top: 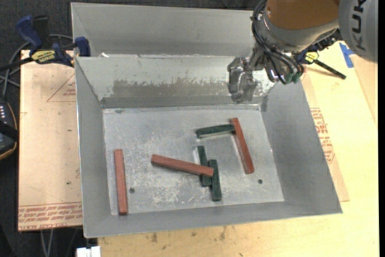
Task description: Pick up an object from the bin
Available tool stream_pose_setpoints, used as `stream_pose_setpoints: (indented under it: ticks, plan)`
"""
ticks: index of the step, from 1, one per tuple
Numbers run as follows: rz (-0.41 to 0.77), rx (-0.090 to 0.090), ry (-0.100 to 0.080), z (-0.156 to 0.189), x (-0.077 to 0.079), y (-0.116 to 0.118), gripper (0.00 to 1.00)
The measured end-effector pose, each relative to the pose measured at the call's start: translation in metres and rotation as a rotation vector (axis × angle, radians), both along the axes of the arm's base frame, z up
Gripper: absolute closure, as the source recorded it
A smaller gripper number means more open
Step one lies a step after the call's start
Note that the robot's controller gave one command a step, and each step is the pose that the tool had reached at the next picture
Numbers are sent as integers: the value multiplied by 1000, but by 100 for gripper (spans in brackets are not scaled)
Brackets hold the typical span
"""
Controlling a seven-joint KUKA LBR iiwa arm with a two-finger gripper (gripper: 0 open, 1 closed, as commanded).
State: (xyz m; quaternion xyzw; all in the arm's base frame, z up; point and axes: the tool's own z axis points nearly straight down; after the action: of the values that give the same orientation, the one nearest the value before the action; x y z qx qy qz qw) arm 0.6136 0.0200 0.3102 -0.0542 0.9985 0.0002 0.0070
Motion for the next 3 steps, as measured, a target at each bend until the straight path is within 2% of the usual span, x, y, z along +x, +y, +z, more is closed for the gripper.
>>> stream_pose_setpoints:
  ticks: [1,2,3]
  plan:
    - [0,0,10,-5,-1,0,0]
    - [139,-1,22,-149,-43,11,0]
    - [229,-4,12,-232,41,-56,0]
